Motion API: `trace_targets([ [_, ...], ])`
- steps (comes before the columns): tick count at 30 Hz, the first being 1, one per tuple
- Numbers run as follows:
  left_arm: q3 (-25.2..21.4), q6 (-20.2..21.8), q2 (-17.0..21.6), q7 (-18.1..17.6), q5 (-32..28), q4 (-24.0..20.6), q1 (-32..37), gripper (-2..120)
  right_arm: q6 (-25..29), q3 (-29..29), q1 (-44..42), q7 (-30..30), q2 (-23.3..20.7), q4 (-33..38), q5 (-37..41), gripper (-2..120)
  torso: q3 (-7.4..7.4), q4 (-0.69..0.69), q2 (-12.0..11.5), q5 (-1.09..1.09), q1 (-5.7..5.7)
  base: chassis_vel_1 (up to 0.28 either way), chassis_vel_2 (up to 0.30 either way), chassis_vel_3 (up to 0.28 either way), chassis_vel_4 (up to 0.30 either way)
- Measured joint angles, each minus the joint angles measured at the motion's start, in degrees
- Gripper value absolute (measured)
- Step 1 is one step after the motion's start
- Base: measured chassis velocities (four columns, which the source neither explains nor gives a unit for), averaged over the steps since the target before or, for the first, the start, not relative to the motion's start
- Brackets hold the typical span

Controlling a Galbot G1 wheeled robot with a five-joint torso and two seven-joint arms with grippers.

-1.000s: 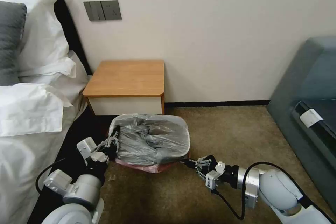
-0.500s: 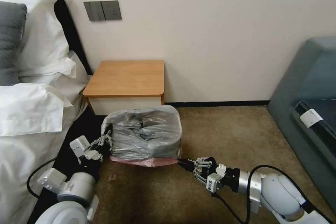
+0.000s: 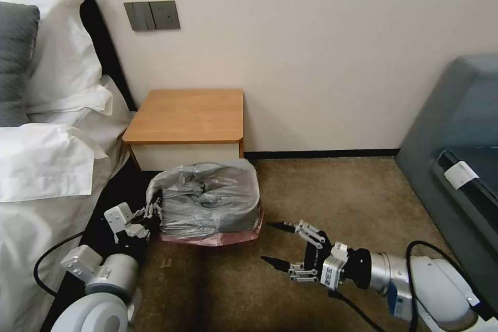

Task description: Pick up the garbage bag from the table and place it over the trash can.

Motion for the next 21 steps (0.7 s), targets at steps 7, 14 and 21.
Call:
trace_targets([
  [7, 1.75, -5.13, 2.63, 2.21, 13.14, 1.86, 1.25, 9, -10.91, -10.39, 1.71, 24.05, -1.57, 3.61, 5.14, 93, 0.00, 0.00, 0.00, 0.00, 0.00, 0.000, 0.000, 0.000, 0.000],
  [14, 3.88, -9.04, 3.30, 3.21, 23.38, 2.52, 2.57, 9, -21.89, -19.41, 7.12, 34.41, -3.50, 6.61, 4.57, 68, 0.00, 0.00, 0.00, 0.01, 0.00, 0.000, 0.000, 0.000, 0.000],
  [21, 5.63, -10.58, 3.91, 3.74, 27.63, 1.61, 3.13, 9, -35.39, -32.66, 22.63, 35.77, -9.72, 4.37, 11.61, 40, 0.01, 0.00, 0.00, 0.00, 0.00, 0.000, 0.000, 0.000, 0.000],
])
